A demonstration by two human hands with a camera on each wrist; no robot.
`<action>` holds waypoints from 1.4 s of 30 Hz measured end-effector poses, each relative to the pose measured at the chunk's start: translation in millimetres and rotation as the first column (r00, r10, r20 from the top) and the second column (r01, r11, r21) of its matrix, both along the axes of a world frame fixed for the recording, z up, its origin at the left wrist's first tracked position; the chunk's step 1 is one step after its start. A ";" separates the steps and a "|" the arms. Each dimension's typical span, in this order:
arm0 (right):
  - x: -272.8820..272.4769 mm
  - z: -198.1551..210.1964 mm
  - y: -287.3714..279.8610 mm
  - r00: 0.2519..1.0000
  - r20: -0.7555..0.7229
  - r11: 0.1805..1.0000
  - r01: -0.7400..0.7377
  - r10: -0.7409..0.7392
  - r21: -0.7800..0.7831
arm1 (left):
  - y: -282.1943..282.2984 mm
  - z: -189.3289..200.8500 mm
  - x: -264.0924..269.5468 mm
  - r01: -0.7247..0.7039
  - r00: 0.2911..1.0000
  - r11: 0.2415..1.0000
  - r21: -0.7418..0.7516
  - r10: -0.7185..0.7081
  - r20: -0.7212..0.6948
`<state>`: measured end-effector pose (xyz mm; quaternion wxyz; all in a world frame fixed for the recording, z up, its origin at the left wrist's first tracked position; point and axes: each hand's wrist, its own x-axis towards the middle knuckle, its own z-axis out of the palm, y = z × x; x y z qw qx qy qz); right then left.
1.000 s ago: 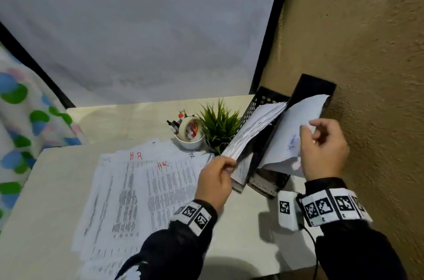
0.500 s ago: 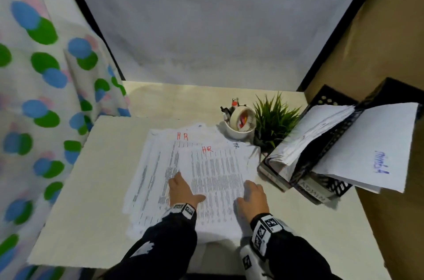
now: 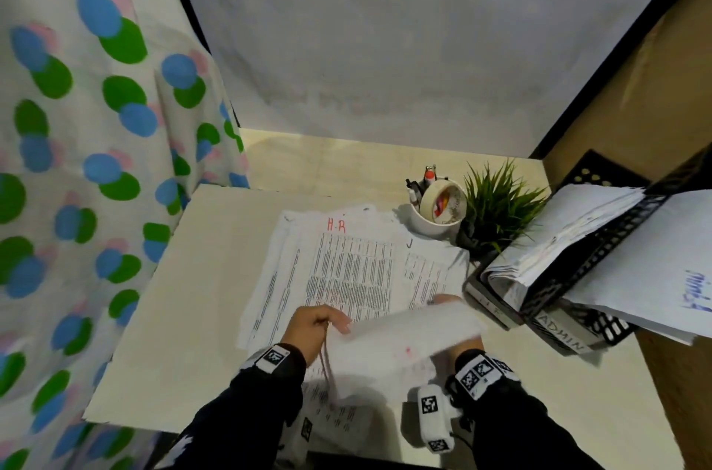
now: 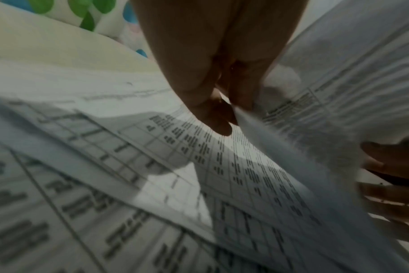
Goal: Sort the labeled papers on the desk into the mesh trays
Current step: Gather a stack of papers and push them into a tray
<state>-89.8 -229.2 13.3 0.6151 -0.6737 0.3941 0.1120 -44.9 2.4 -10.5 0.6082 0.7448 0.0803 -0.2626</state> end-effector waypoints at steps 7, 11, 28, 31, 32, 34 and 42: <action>-8.4 -10.8 10.4 0.995 0.011 0.993 0.099 -0.100 0.072 | 32.4 -4.2 28.7 -0.105 0.981 0.851 0.515 0.004 0.193; -15.8 -6.1 22.0 0.975 0.048 0.945 0.199 -0.218 0.261 | 40.4 -13.7 31.5 0.012 0.994 0.767 0.641 -0.080 0.077; -28.1 6.1 26.8 0.980 0.001 0.938 0.189 -0.198 0.289 | 29.7 -14.7 30.0 -0.046 0.999 0.796 0.604 0.035 0.030; -29.9 5.9 28.9 0.978 0.001 0.932 0.198 -0.208 0.305 | 24.6 -13.9 27.3 -0.054 0.998 0.856 0.514 0.061 0.003; -30.7 5.6 29.5 0.976 0.002 0.928 0.208 -0.219 0.310 | 23.2 -13.1 25.6 -0.039 0.999 0.866 0.499 0.050 -0.010; -30.3 3.5 27.7 0.967 0.001 0.920 0.241 -0.254 0.310 | 22.4 -13.0 22.4 0.000 1.000 0.884 0.467 -0.013 0.025; -16.6 4.5 23.4 0.919 0.061 0.880 0.352 -0.390 0.319 | 34.1 10.3 -1.0 -0.109 0.994 0.987 0.115 0.111 -0.012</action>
